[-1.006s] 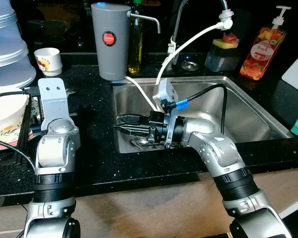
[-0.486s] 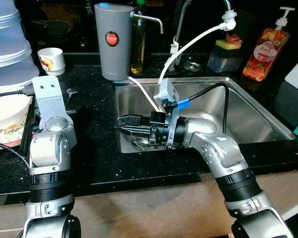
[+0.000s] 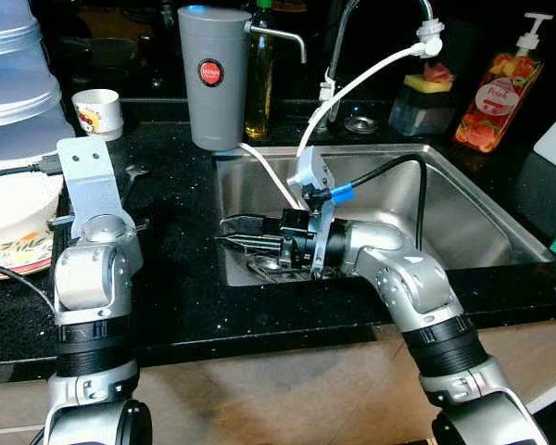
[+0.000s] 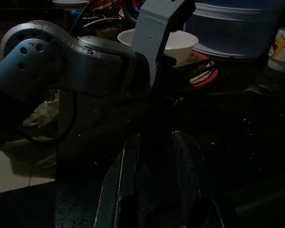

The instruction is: Kitchen organization

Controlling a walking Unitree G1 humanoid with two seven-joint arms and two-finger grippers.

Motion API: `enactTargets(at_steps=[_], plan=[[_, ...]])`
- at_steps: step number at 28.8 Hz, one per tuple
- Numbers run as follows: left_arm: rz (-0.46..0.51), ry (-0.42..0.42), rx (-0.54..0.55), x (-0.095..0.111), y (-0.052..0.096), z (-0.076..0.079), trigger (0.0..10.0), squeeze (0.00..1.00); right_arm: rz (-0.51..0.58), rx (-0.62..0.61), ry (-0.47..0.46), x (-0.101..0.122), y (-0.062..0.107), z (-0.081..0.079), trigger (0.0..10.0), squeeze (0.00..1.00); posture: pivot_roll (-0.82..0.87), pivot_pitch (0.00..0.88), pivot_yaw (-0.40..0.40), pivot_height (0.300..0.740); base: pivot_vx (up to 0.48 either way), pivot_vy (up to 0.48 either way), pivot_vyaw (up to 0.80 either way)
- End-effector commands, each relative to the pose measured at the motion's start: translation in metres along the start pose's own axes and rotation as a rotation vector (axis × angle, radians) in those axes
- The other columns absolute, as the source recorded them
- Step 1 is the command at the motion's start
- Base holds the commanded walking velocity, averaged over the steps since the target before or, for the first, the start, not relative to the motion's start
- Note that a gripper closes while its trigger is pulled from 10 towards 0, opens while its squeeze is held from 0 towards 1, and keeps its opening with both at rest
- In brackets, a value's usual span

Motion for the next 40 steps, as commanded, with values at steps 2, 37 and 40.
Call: enactTargets(at_steps=[2,37,40], plan=[[-0.052,-0.007,-0.041,-0.014,0.0,0.009,0.0,0.0,0.013,0.001,-0.016,0.001,0.002,0.0,10.0,0.0,0.0,0.112,-0.036,0.74,0.0,0.0,0.0],[0.77,0.204,-1.007,0.091,0.131,0.089,0.0,0.0,0.507,-0.523,-0.254,0.065,0.035,0.078,10.0,0.0,0.0,0.107,-0.023,0.74,0.0,0.0,0.0],[0.753,0.193,-1.077,0.077,0.137,0.086,0.0,0.0,0.634,-0.537,-0.351,0.079,0.046,0.083,10.0,1.0,0.0,0.112,-0.021,0.74,0.0,0.0,0.0]])
Point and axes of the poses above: a point about 5 cm out from each wrist's last joint towards the gripper, its own y axis pointing back from the gripper into the wrist, its own x axis along the axis of the wrist's last joint, z = x × y, the point moved 6 cm from there along -y, pointing out of the wrist towards the gripper, and after that the axes turned 13 degrees about -y, right-handed, at the moved point
